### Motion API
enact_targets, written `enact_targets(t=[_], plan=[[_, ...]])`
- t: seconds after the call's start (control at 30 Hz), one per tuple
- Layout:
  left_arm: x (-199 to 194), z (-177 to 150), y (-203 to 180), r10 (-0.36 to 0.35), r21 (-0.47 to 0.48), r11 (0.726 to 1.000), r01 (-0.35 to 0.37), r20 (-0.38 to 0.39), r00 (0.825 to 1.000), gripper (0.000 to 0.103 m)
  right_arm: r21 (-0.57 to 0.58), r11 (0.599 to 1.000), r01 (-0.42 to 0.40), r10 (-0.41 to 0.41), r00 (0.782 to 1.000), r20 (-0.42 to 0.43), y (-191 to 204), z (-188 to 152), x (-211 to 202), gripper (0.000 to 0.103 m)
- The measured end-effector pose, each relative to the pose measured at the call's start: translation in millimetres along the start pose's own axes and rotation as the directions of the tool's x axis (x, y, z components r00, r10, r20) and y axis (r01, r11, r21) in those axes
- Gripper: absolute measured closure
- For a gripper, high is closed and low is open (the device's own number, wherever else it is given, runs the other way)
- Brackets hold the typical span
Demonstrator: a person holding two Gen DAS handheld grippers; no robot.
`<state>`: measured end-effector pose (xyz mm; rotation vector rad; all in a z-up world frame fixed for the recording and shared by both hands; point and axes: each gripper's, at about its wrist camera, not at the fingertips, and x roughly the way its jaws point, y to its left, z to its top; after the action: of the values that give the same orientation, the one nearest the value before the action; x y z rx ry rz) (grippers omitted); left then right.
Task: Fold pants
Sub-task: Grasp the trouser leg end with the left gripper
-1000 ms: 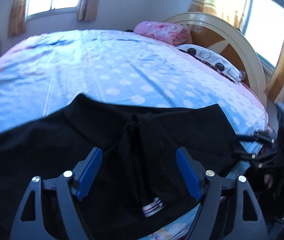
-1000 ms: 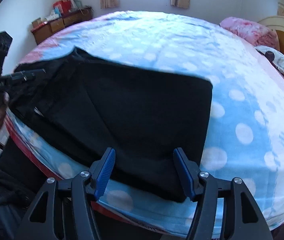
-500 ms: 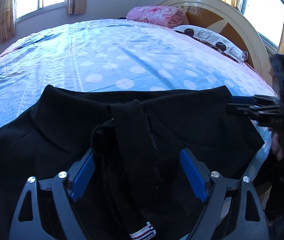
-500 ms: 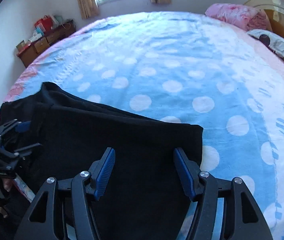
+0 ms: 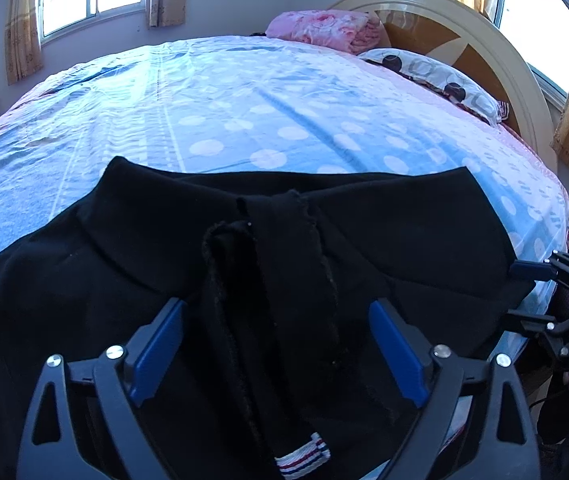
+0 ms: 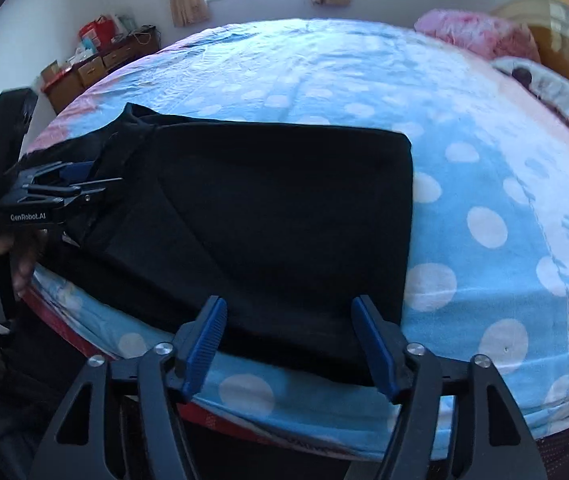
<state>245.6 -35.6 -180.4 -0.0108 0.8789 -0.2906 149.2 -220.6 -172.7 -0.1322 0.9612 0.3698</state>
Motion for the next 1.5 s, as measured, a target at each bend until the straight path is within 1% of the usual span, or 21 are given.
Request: enact_targets(t=[0.1, 0.17, 0.33, 0.5, 0.57, 0.63, 0.7, 0.77, 0.8, 0.87, 0.9, 1.0, 1.07, 1.1, 1.2, 1.23, 1.27, 1.3, 1.37, 1.4, 1.5], plan=[[-2.2, -0.8, 0.4, 0.002, 0.004, 1.0, -0.002, -0.001, 1.0, 0.009, -0.033, 0.998, 0.047, -0.047, 0.999, -0.021, 8.3, 3.8, 2.1, 0.027], [-8.6, -2.1, 4.2, -0.001, -0.006, 1.0, 0.001, 0.011, 1.0, 0.009, -0.042, 0.997, 0.063, -0.063, 0.998, -0.013, 13.2, 5.5, -3.9, 0.027], [-21.7, -4.9, 24.2, 0.014, -0.047, 0.999, -0.012, 0.031, 0.999, 0.009, -0.007, 1.0, 0.015, -0.014, 0.998, 0.055, 18.6, 11.1, -19.7, 0.027], [-30.3, -7.4, 39.3, 0.022, -0.089, 0.996, -0.018, 0.046, 0.999, 0.009, -0.036, 0.999, 0.006, -0.004, 0.997, 0.075, 39.7, 20.2, -18.7, 0.027], [-42.6, -8.8, 44.2, 0.048, -0.087, 0.995, -0.042, 0.067, 0.997, 0.009, -0.066, 0.997, -0.037, 0.042, 0.995, 0.085, 53.4, 28.2, -17.5, 0.027], [-62.1, -13.3, 55.4, 0.079, -0.089, 0.994, -0.07, 0.104, 0.991, 0.009, -0.106, 0.993, -0.051, 0.062, 0.993, 0.102, 66.1, 31.5, -18.7, 0.027], [-77.5, -22.4, 75.3, 0.123, -0.107, 0.988, -0.111, 0.11, 0.986, 0.009, -0.145, 0.987, -0.065, 0.083, 0.99, 0.116, 78.9, 34.3, -16.8, 0.027], [-90.4, -34.6, 103.1, 0.194, -0.138, 0.974, -0.18, 0.098, 0.976, 0.009, -0.17, 0.981, -0.099, 0.121, 0.985, 0.124, 88.0, 35.6, -12.3, 0.027], [-97.6, -41.6, 118.6, 0.236, -0.154, 0.963, -0.22, 0.092, 0.968, 0.009, -0.175, 0.978, -0.113, 0.135, 0.983, 0.123, 91.6, 37.0, -8.6, 0.027], [-112.1, -54.3, 151.0, 0.321, -0.182, 0.935, -0.304, 0.068, 0.945, 0.009, -0.185, 0.974, -0.134, 0.156, 0.982, 0.107, 98.3, 39.7, -0.1, 0.027], [-121.7, -61.5, 172.1, 0.369, -0.209, 0.913, -0.351, 0.051, 0.928, 0.009, -0.189, 0.972, -0.142, 0.163, 0.982, 0.1, 104.0, 41.4, 4.0, 0.027], [-141.9, -76.2, 213.2, 0.44, -0.275, 0.867, -0.415, 0.03, 0.898, 0.009, -0.201, 0.967, -0.159, 0.18, 0.979, 0.094, 112.1, 45.7, 11.3, 0.027], [-147.6, -84.3, 235.8, 0.457, -0.302, 0.85, -0.432, 0.014, 0.889, 0.009, -0.206, 0.963, -0.175, 0.197, 0.976, 0.093, 116.5, 48.9, 13.6, 0.027], [-148.2, -88.7, 248.6, 0.458, -0.318, 0.843, -0.433, 0.002, 0.889, 0.009, -0.204, 0.961, -0.186, 0.208, 0.974, 0.093, 118.2, 50.3, 13.8, 0.027], [-139.6, -97.0, 268.1, 0.431, -0.343, 0.845, -0.409, -0.016, 0.902, 0.01, -0.196, 0.958, -0.207, 0.227, 0.97, 0.084, 122.8, 57.7, 20.4, 0.027], [-134.3, -98.8, 273.2, 0.405, -0.356, 0.851, -0.387, -0.025, 0.914, 0.011, -0.196, 0.958, -0.21, 0.23, 0.97, 0.084, 124.1, 59.7, 21.3, 0.027], [-129.7, -100.4, 277.5, 0.366, -0.371, 0.862, -0.346, -0.019, 0.931, 0.014, -0.196, 0.957, -0.215, 0.235, 0.969, 0.082, 126.0, 62.4, 22.9, 0.027], [-127.7, -101.6, 279.1, 0.34, -0.384, 0.866, -0.32, -0.015, 0.94, 0.016, -0.196, 0.956, -0.219, 0.238, 0.968, 0.079, 128.1, 65.0, 24.5, 0.027], [-122.9, -102.4, 281.3, 0.271, -0.412, 0.877, -0.246, 0.002, 0.963, 0.027, -0.203, 0.953, -0.226, 0.246, 0.966, 0.076, 134.3, 69.3, 27.8, 0.027], [-119.8, -102.6, 281.5, 0.244, -0.416, 0.882, -0.22, 0.005, 0.97, 0.03, -0.21, 0.95, -0.23, 0.25, 0.966, 0.071, 138.3, 71.3, 29.8, 0.027], [-115.3, -102.8, 283.5, 0.208, -0.438, 0.881, -0.18, 0.016, 0.978, 0.03, -0.24, 0.94, -0.242, 0.263, 0.963, 0.06, 152.1, 74.3, 35.1, 0.027]])
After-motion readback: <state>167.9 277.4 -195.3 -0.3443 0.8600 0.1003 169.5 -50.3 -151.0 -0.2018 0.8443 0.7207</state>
